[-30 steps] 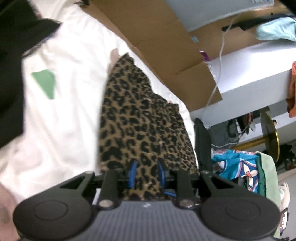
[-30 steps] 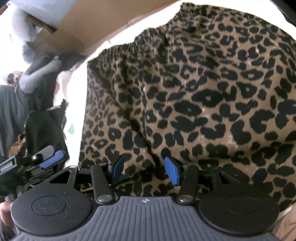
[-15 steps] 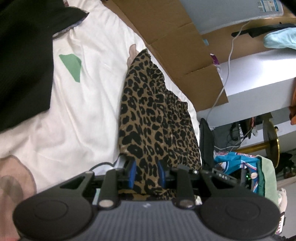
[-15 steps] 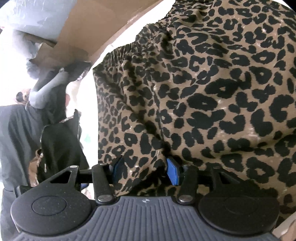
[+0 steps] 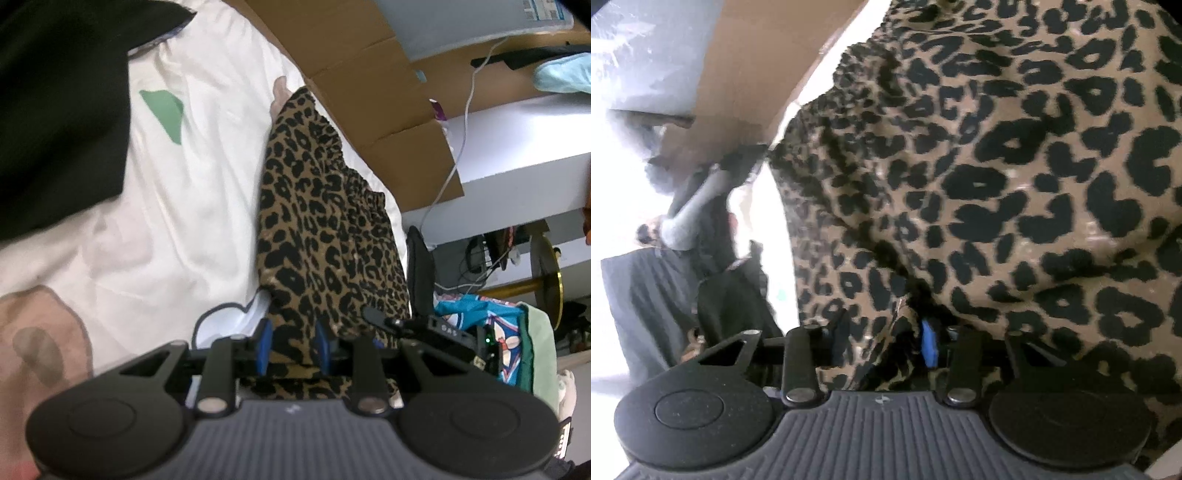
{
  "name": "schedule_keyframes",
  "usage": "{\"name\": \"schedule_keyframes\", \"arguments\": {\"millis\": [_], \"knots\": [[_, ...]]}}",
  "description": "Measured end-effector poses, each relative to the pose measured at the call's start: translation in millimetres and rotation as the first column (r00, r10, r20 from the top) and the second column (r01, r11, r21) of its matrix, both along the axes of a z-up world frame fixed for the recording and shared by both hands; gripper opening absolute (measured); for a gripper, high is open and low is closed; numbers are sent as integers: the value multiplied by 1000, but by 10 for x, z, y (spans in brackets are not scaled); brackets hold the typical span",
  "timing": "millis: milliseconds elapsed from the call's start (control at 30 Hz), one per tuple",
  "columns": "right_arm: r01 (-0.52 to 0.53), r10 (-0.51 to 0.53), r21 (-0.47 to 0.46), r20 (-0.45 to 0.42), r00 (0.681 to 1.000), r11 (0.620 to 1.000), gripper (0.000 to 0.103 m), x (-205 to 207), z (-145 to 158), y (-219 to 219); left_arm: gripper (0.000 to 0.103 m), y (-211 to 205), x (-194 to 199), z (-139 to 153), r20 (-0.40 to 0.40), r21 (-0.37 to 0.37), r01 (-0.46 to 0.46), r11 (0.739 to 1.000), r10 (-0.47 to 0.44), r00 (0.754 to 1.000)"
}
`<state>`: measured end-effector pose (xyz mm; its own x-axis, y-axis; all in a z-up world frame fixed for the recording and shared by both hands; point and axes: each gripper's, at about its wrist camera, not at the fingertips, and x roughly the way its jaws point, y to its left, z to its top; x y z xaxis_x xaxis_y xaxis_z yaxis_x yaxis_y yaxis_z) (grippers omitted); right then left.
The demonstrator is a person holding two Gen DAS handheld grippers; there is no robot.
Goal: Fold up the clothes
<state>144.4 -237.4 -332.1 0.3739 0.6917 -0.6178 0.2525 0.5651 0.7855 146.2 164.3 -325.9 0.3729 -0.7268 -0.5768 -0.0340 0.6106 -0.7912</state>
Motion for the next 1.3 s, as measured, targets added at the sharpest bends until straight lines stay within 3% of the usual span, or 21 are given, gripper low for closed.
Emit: {"name": "schedule_keyframes", "arguments": {"millis": [333,400,433,467,700,1300], "knots": [[-7,8,28,-51,999,1000,41,34,-147,124,27,-46,-5,-11,-4,-1,9,1000,-9,1000],[-9,10,18,-53,999,1000,30,41,-147,142,27,-66,-11,-7,-2,5,16,1000,-16,1000],[-15,15,3,-48,999,1000,13,45,-127,145,27,-74,-15,-4,1,9,19,1000,-19,1000],[-20,20,-13,-43,999,1000,3,49,-108,147,27,-81,-19,-1,3,12,22,1000,-22,1000],[-57,61,-56,71,996,997,2,55,245,99,27,-109,-50,-4,5,40,47,998,-48,999],[146,-130,-52,232,964,988,2,-104,912,-915,30,-642,-94,129,43,43,101,994,-102,994]]}}
